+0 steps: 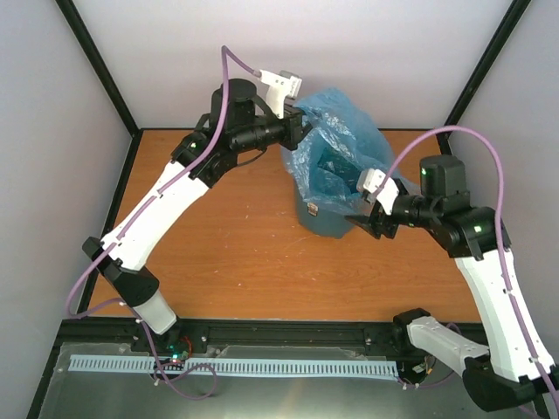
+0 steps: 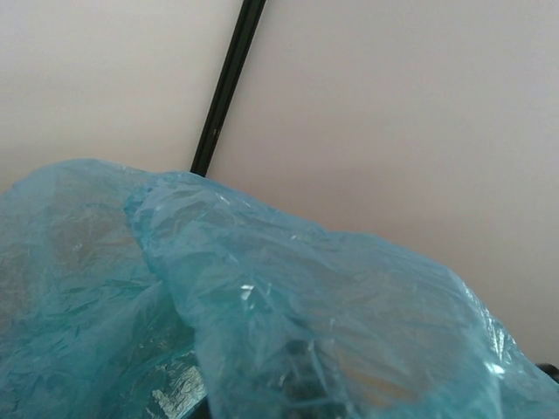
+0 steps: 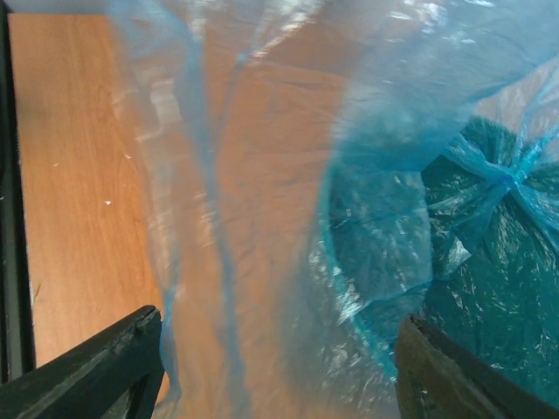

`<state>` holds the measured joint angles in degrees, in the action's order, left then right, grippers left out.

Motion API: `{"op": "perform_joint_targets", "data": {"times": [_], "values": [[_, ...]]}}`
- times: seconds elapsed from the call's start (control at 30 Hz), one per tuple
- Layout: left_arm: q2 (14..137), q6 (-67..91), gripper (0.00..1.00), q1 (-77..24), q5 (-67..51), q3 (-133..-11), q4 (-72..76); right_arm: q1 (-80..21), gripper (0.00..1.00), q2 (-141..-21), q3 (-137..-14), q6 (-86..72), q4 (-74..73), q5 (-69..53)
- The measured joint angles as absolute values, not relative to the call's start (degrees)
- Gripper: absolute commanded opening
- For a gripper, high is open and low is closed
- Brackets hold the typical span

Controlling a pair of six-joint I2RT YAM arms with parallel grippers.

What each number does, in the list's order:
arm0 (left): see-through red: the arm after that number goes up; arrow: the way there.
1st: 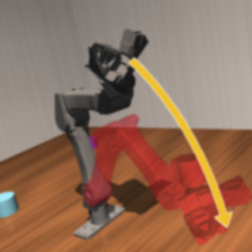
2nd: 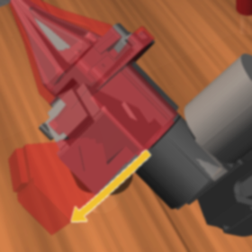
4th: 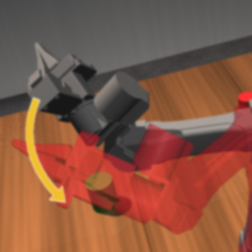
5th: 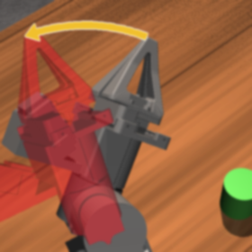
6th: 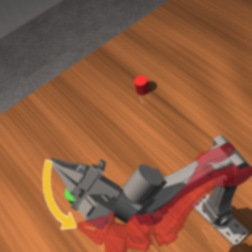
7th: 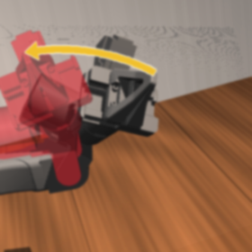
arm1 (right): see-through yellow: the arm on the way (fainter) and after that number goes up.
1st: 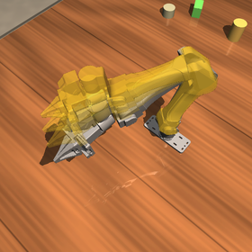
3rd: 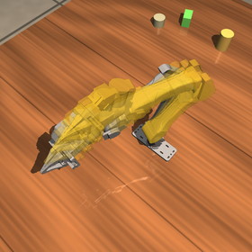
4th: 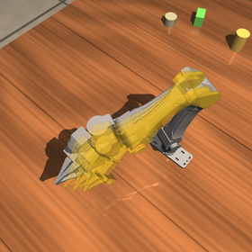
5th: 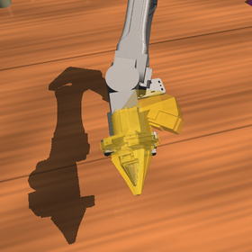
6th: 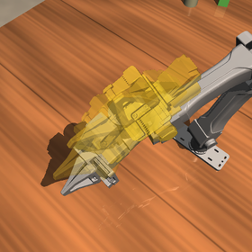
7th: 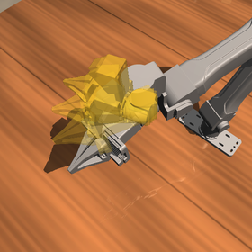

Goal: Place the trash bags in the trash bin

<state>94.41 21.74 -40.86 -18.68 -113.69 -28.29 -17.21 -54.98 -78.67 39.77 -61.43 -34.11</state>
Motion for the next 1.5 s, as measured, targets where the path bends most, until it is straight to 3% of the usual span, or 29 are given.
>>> {"op": "perform_joint_targets", "data": {"times": [0.1,0.3,0.43,0.5,0.63,0.67,0.7,0.73,0.8,0.93,1.13,1.37,1.5], "values": [[94.70,21.78,0.01,-40.86,-19.64,-113.69,-28.14,-17.69,0.57,-57.65,-78.70,39.18,-58.89,-32.62],[96.20,21.78,0.01,-40.86,-20.14,-113.93,-26.61,-17.93,0.54,-59.64,-80.12,38.39,-56.55,-31.22],[98.26,21.80,0.01,-40.86,-21.04,-115.11,-26.55,-18.85,0.45,-60.16,-80.64,38.33,-55.72,-31.44],[99.00,21.80,0.01,-40.86,-21.23,-115.50,-26.63,-19.68,0.36,-60.88,-80.40,38.20,-55.42,-31.59],[99.18,21.71,0.01,-40.86,-21.08,-115.81,-26.52,-20.82,0.07,-62.13,-79.83,38.11,-55.09,-32.38],[99.15,21.69,0.05,-40.86,-20.97,-115.85,-26.50,-20.95,0.04,-62.35,-79.83,37.58,-54.98,-32.60],[99.15,21.67,0.15,-40.86,-20.86,-115.85,-26.50,-20.99,0.03,-62.50,-79.88,37.45,-54.87,-32.58],[99.13,21.47,0.37,-40.86,-20.75,-115.70,-26.33,-21.06,0.03,-62.57,-80.03,36.73,-54.72,-32.23],[98.74,20.69,0.60,-40.86,-20.56,-114.80,-25.85,-21.06,0.03,-62.52,-80.82,35.86,-54.13,-30.87],[95.83,19.97,0.79,-40.86,-19.53,-110.96,-25.67,-21.04,0.03,-62.54,-85.93,33.34,-52.40,-27.07],[82.54,18.59,0.88,-40.86,-15.22,-99.35,-24.36,-21.04,0.03,-62.46,-90.04,30.00,-49.19,-22.48],[65.45,18.26,0.89,-40.86,-4.03,-86.70,-19.64,-21.04,0.03,-62.46,-90.24,26.55,-47.18,-18.92],[62.48,19.03,0.82,-40.69,2.72,-79.37,-19.05,-21.04,0.03,-62.46,-91.18,25.39,-46.72,-18.55]]}}
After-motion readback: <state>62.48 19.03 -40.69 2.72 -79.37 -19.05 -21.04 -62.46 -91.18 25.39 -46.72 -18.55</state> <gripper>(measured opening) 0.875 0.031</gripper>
